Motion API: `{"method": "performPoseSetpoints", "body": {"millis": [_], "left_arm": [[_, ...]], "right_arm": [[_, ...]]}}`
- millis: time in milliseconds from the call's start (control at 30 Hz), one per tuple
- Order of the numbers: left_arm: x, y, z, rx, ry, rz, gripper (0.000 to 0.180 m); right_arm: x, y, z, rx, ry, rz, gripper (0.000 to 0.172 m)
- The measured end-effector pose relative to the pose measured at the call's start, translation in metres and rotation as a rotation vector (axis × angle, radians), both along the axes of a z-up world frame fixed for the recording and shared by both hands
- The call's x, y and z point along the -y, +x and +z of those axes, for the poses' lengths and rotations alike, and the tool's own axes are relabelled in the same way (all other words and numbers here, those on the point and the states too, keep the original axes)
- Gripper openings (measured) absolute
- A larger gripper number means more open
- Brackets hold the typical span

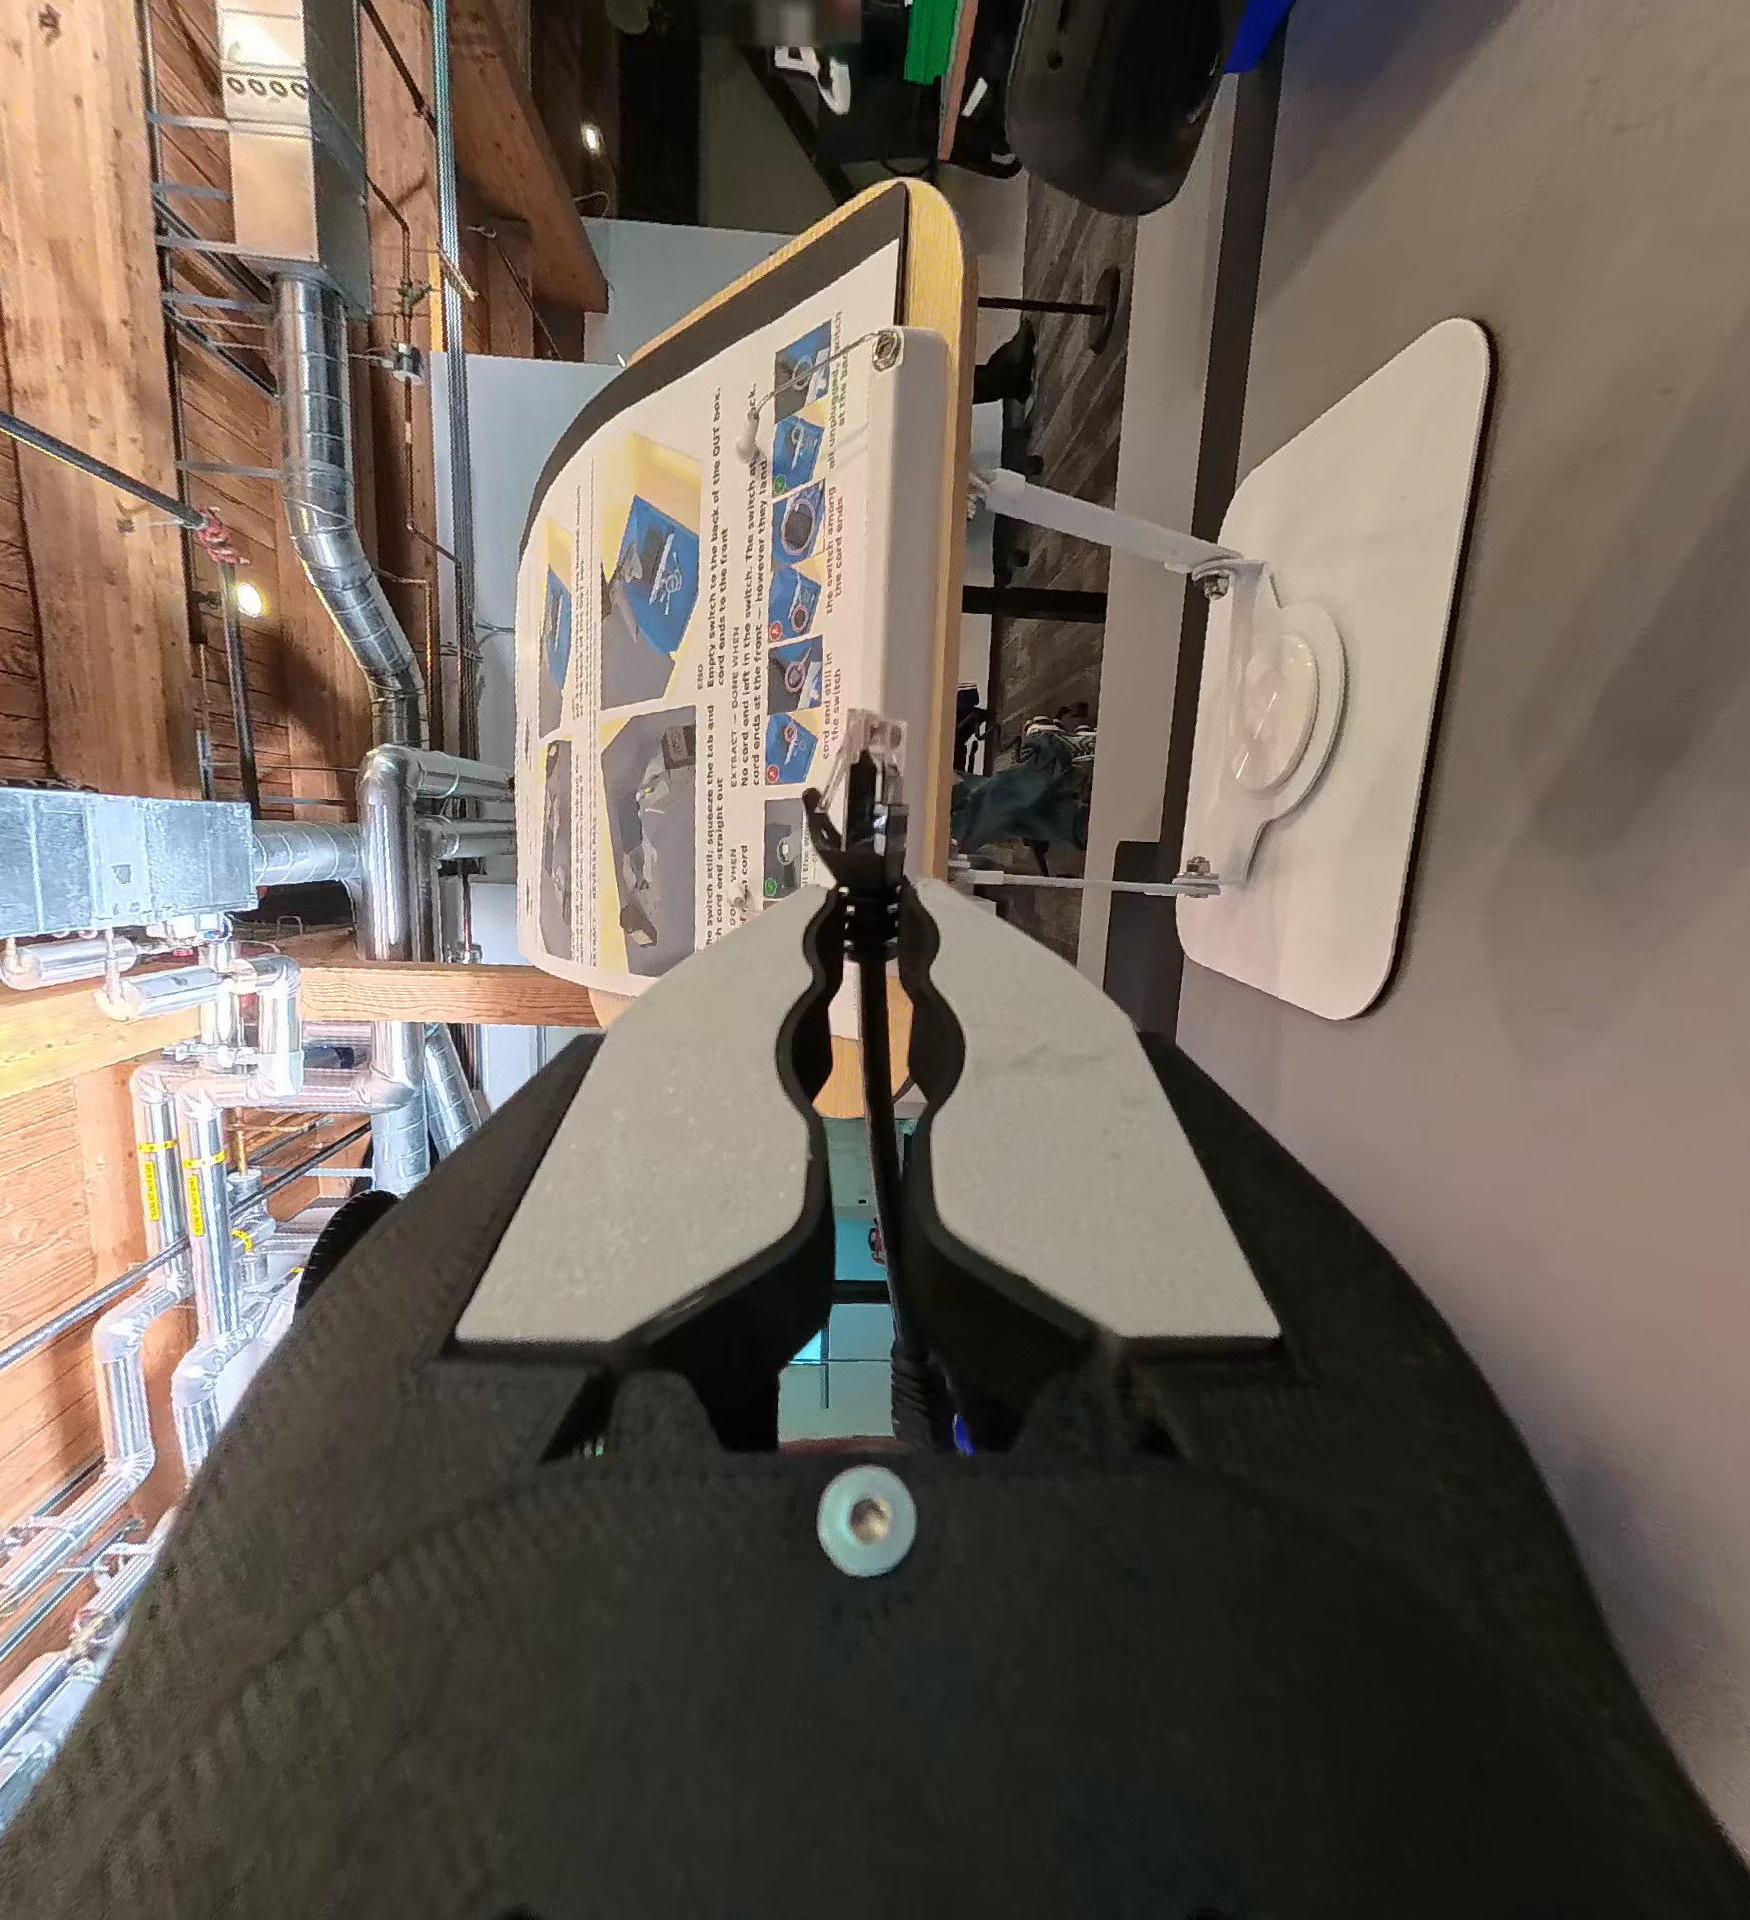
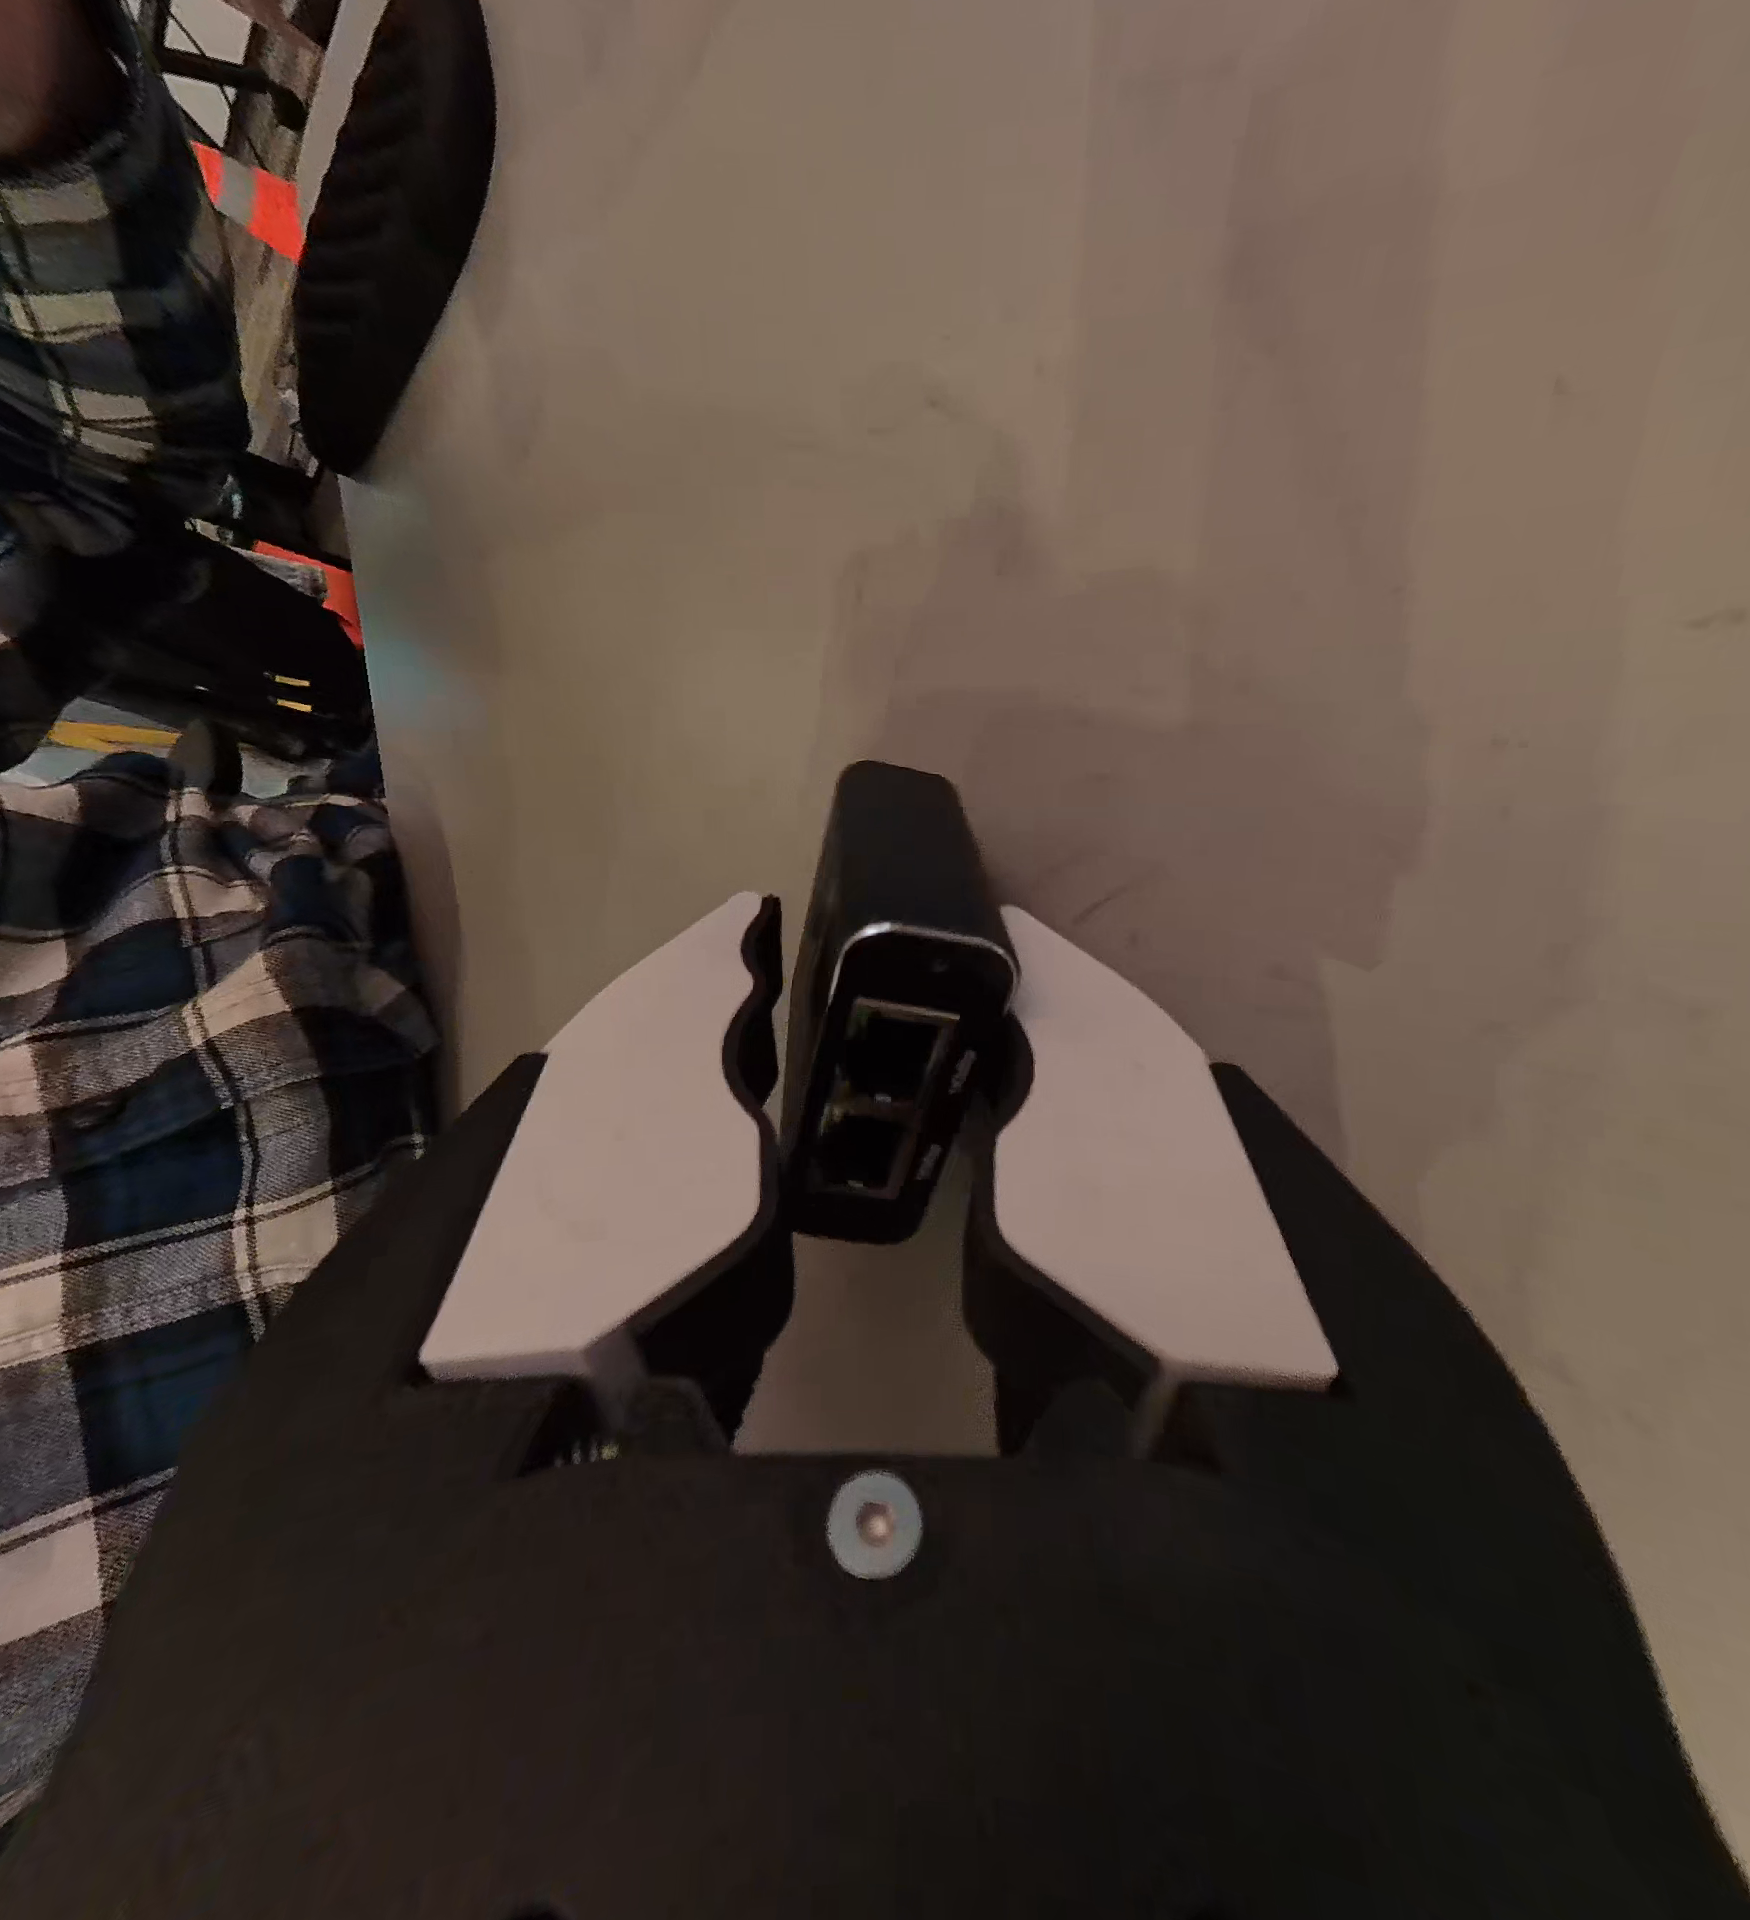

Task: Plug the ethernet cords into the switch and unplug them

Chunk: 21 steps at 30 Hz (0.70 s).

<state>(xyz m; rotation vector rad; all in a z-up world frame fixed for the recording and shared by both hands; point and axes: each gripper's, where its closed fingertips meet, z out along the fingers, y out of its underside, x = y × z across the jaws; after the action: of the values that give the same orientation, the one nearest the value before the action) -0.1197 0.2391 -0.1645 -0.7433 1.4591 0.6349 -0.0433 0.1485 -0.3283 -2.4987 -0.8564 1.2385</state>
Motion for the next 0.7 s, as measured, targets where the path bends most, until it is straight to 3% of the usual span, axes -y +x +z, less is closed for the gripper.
{"method": "performPoseSetpoints", "body": {"millis": [467,700], "left_arm": [[0.001,0.0,-0.002,-0.013,-0.005,-0.002,0.009],[0.003,0.001,-0.002,-0.021,-0.002,-0.004,0.009]], "right_arm": [[-0.013,0.019,-0.001,0.132,0.212,0.064,0.061],[-0.022,0.027,-0.002,0.281,0.448,0.238,0.075]]}}
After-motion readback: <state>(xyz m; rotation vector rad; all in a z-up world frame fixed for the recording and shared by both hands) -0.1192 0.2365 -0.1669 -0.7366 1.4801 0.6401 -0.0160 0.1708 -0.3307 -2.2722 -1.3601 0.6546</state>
